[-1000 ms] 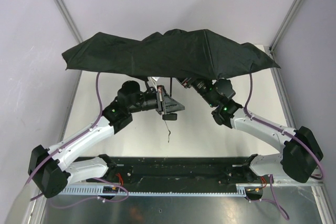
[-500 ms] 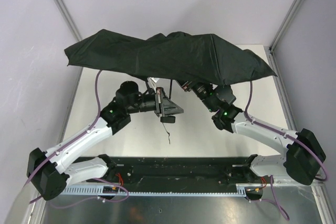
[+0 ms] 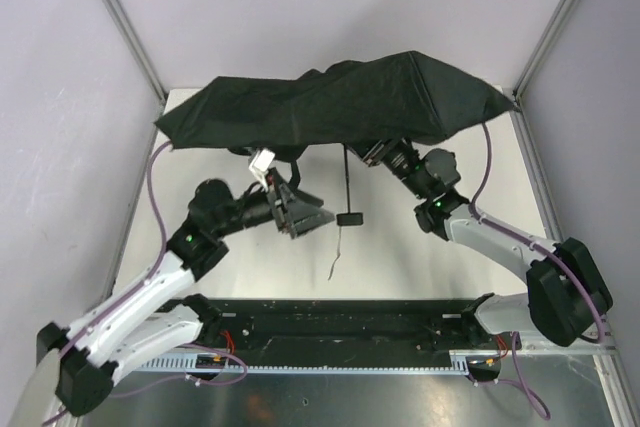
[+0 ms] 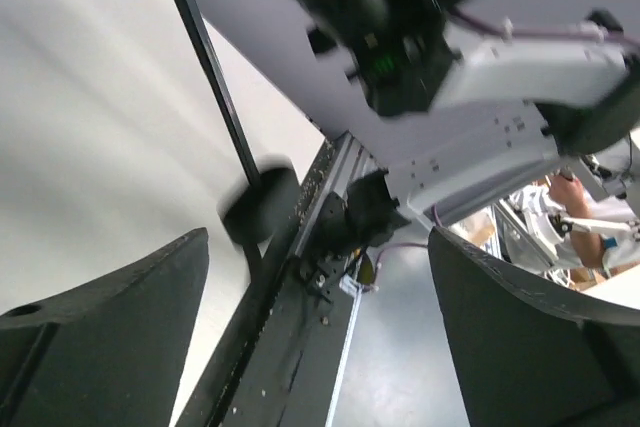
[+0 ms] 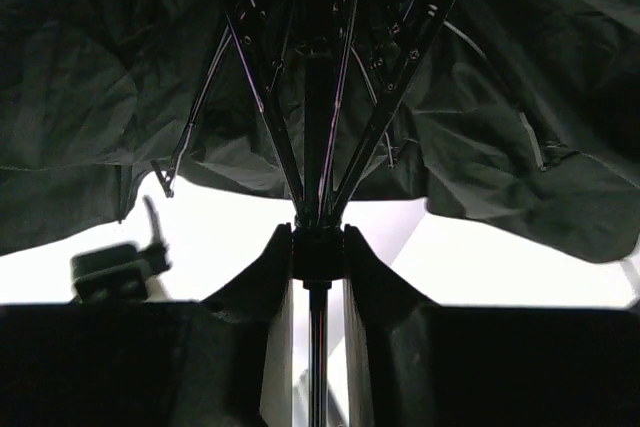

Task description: Put away the umbrella

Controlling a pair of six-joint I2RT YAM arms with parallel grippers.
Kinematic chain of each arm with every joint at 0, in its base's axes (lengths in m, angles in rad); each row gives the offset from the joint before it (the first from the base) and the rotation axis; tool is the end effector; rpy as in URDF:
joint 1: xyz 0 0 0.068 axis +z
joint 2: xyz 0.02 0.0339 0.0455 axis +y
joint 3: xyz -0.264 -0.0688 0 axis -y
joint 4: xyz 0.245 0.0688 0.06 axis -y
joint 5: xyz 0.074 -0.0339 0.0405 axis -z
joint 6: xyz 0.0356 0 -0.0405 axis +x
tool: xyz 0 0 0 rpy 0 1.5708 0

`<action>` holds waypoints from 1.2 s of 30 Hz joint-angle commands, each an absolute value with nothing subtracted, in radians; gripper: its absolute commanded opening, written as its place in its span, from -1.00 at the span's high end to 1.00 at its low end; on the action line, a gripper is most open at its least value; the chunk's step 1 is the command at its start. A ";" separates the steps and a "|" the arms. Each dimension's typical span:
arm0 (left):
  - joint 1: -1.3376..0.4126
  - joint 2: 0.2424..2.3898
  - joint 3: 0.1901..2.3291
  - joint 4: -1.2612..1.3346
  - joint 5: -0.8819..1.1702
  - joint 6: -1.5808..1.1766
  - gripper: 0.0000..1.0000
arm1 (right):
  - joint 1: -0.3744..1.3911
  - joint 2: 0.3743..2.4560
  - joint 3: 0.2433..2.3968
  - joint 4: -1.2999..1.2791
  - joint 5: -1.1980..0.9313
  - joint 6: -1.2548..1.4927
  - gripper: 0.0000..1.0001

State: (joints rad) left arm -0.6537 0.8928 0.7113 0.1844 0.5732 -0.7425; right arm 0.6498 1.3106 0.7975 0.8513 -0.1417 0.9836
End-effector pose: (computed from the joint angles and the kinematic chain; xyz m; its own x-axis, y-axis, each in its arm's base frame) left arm 0.1551 -0.1431 0.3342 -0.6348 -0.2293 -0.7378 0.6952 0.2472 -0.6750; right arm 0.2343 0.1843 0.3369 -0.4406 0.7003 -0.5617 -0.6105 0.2249 0.7594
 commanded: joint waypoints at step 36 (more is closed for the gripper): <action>-0.655 0.558 0.954 -0.306 0.109 -0.568 -0.61 | 0.142 1.273 0.882 1.428 -1.039 0.894 1.00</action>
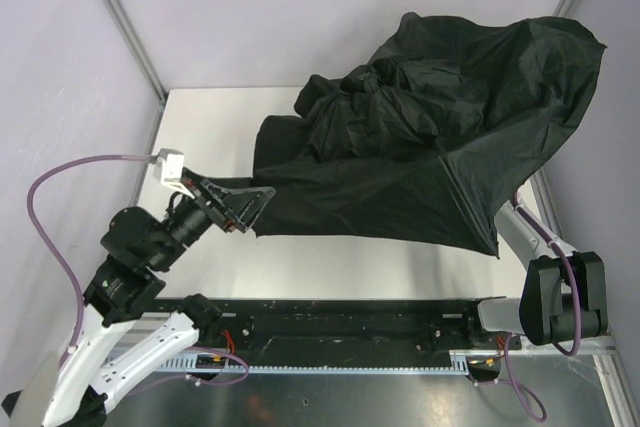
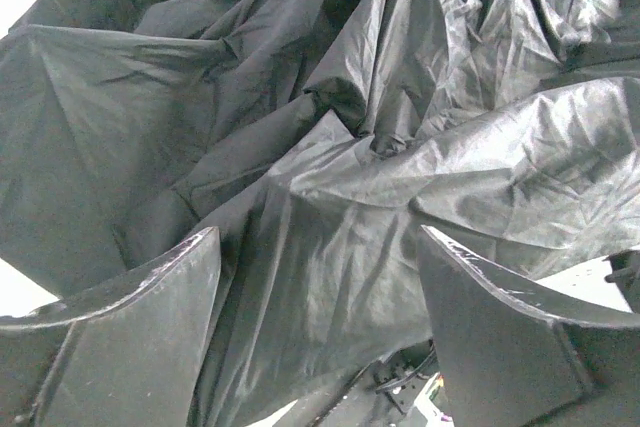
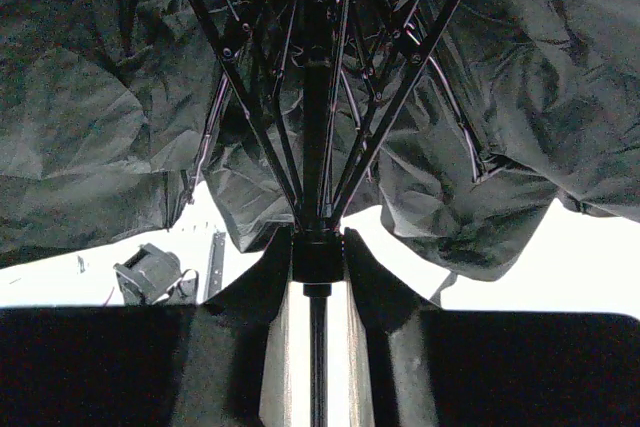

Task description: Put away the umbrella

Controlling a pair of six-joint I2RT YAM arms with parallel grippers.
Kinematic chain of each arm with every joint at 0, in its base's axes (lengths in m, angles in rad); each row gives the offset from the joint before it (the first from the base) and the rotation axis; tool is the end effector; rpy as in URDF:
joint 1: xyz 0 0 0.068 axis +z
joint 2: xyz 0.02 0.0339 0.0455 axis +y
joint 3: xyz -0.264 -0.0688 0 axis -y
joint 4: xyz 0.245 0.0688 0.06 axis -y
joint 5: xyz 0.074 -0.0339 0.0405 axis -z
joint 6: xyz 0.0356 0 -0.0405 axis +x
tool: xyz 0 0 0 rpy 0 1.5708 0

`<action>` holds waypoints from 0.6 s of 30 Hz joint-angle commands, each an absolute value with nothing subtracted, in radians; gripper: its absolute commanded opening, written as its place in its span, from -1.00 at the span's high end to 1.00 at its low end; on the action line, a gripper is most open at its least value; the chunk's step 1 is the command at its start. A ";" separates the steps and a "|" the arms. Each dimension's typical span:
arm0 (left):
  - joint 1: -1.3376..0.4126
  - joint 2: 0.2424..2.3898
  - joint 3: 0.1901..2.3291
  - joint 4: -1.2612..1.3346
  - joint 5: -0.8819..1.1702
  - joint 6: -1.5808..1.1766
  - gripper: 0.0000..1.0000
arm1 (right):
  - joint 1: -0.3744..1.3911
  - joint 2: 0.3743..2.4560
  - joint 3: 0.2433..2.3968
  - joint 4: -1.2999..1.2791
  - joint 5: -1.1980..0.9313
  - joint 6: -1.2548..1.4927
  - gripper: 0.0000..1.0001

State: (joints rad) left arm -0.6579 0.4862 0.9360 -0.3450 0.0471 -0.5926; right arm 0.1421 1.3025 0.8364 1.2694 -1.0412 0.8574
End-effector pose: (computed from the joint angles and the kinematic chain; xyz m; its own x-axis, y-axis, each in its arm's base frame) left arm 0.0703 -0.0564 0.4089 -0.2932 -0.4785 -0.8277 0.5836 0.5962 -0.5514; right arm 0.2527 0.0672 0.3777 -0.0364 0.3807 -0.9240 -0.9737 0.1947 0.1186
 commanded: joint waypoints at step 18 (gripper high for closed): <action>-0.697 0.979 1.113 0.193 0.462 -0.647 1.00 | 0.446 1.234 0.768 1.122 -0.876 0.627 1.00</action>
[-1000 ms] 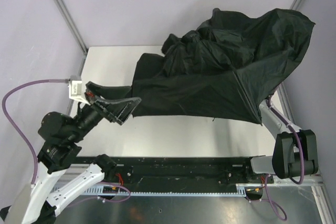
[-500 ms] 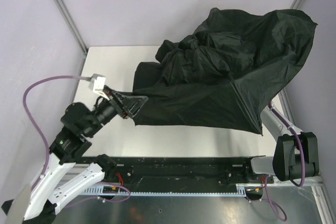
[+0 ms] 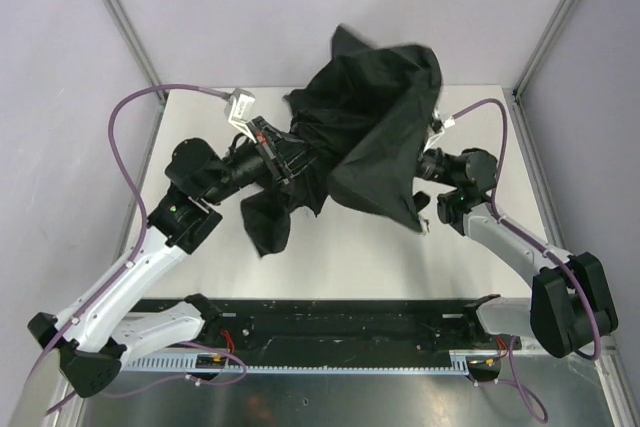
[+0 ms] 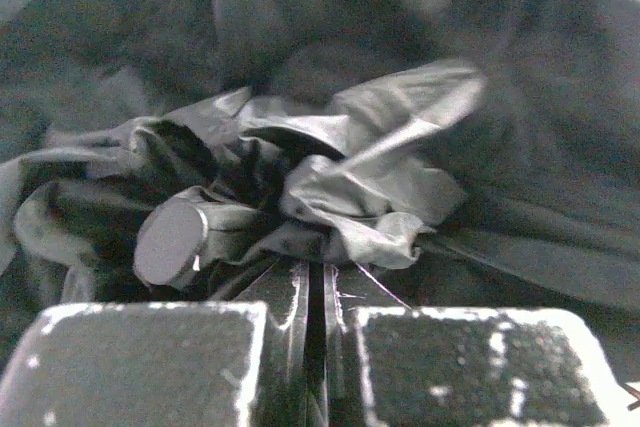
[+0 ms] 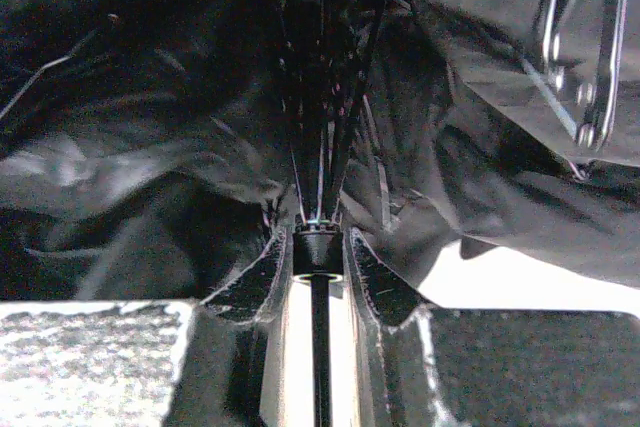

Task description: Put away the umbrella

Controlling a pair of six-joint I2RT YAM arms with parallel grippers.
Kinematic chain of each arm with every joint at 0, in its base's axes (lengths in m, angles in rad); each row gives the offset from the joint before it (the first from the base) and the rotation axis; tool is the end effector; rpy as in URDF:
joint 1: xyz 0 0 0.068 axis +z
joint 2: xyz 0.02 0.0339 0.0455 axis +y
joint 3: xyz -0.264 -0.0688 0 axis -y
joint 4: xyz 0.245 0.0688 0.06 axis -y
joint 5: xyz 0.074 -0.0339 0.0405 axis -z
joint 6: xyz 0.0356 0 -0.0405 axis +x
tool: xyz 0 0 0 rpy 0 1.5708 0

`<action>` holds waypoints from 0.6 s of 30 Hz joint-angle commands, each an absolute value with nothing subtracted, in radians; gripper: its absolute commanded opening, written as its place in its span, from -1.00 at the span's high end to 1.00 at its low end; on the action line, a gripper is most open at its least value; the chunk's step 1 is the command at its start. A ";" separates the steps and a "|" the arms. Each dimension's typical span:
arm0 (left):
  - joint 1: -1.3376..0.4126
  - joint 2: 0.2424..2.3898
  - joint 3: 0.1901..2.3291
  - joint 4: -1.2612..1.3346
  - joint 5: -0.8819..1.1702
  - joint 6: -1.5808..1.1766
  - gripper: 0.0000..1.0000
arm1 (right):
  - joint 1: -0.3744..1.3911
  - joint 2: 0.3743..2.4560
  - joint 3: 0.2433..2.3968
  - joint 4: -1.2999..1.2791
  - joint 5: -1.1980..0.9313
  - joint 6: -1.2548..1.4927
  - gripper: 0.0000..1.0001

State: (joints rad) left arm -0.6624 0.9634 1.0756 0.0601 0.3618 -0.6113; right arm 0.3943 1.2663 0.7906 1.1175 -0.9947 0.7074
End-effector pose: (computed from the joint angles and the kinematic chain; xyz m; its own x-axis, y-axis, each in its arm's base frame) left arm 0.1592 -0.1402 0.4357 -0.3772 -0.3865 -0.8416 0.7738 0.3678 -0.5157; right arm 0.2294 0.1278 0.3624 -0.1189 0.3339 -0.9351 -0.9896 0.0367 0.1390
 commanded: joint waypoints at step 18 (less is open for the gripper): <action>-0.598 0.699 0.980 -0.011 0.418 -0.562 -0.95 | 0.491 1.050 0.633 0.992 -0.418 0.623 1.00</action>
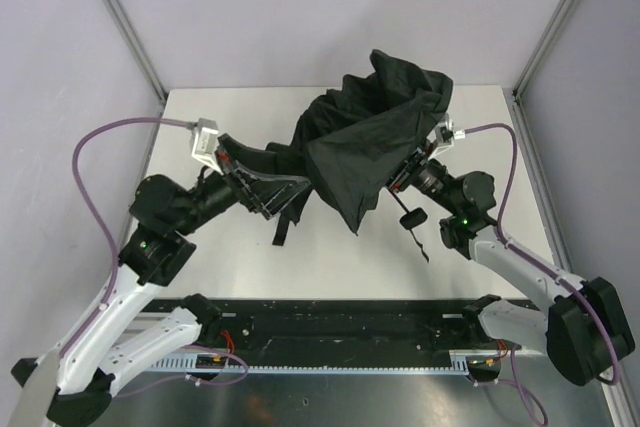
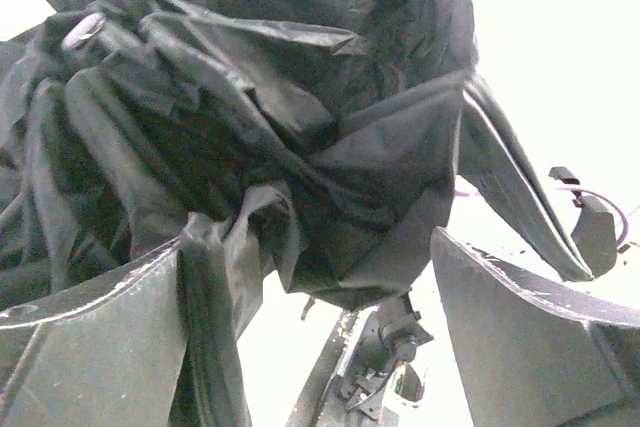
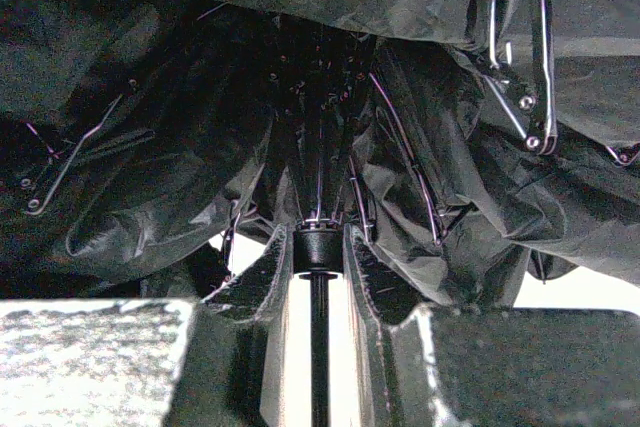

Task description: Put away the umbrella

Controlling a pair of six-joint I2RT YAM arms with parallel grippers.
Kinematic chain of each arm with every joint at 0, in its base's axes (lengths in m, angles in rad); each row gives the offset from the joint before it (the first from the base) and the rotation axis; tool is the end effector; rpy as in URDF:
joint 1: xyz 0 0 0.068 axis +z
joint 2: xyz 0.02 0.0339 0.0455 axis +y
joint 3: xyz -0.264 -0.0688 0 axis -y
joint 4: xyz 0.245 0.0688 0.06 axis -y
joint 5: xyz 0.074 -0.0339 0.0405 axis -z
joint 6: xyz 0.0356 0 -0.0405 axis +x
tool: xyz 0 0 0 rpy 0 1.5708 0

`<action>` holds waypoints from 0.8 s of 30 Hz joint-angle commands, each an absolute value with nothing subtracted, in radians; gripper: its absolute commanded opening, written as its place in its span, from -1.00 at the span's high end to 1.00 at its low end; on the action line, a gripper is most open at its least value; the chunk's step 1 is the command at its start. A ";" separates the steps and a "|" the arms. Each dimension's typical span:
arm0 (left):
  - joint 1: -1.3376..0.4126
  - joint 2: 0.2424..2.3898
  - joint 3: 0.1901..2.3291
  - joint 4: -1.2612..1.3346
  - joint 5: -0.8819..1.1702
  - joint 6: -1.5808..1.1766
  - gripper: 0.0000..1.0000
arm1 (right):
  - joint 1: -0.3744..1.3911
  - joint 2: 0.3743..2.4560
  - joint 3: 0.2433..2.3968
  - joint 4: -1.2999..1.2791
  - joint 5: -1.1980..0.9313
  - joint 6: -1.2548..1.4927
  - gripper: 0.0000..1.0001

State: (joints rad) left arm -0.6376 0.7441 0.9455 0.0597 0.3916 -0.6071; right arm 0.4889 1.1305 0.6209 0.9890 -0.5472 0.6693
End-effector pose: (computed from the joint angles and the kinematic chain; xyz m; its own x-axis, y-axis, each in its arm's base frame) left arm 0.1181 -0.1044 0.4277 -0.3126 -0.4247 -0.8497 0.8136 0.3420 -0.4702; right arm 0.2061 0.1306 0.3333 -0.1824 0.5031 -0.8447 -0.8868 0.2868 0.3623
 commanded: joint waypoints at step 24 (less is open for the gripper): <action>-0.639 0.994 1.201 -0.051 0.610 -0.659 0.03 | 0.616 0.895 0.615 0.791 -0.158 0.487 1.00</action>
